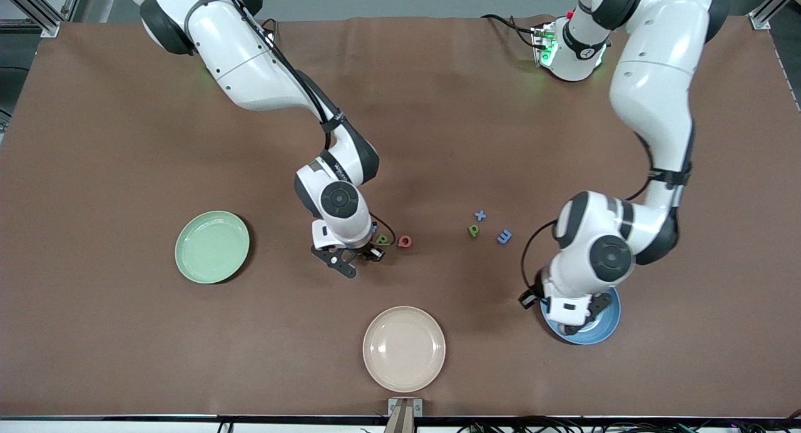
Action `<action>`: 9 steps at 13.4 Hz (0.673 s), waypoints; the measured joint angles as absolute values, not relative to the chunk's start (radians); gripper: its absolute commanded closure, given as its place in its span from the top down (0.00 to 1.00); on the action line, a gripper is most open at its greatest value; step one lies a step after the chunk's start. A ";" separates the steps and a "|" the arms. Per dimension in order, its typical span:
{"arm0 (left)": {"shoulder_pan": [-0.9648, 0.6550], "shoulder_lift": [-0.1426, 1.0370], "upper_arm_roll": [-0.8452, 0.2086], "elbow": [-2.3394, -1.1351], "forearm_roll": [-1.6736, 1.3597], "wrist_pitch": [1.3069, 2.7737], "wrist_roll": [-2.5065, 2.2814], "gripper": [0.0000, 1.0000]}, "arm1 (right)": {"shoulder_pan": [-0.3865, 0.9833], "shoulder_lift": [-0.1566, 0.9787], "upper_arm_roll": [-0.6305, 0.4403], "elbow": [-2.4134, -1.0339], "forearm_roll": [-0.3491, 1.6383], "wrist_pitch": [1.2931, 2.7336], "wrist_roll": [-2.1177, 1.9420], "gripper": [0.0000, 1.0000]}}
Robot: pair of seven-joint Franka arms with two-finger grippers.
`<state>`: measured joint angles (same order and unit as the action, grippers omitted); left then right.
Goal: Sort upper and lower case letters into plates
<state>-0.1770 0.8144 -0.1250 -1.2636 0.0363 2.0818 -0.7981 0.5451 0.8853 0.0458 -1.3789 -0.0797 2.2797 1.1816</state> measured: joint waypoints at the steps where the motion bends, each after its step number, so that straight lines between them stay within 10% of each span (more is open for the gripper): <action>1: -0.154 0.806 -0.124 -1.268 0.036 2.064 -0.702 0.04 | 0.519 0.875 0.043 -1.381 -0.080 2.243 1.123 0.00; 4: -0.071 0.814 -0.121 -1.290 0.036 2.063 -0.453 0.29 | 0.398 0.767 0.041 -1.470 -0.080 2.195 0.892 0.00; 6: -0.027 0.831 -0.122 -1.298 0.036 2.081 -0.383 0.89 | 0.307 0.655 0.042 -1.589 -0.080 2.186 0.719 0.00; 9: -0.024 0.843 -0.125 -1.304 0.036 2.088 -0.376 1.00 | 0.187 0.504 0.043 -1.799 -0.080 2.232 0.507 0.00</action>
<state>-0.0244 0.8432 -0.1250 -1.3038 0.0363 2.0877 -0.3760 0.1872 0.5037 0.0428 -1.7995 -0.0803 2.2322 0.5073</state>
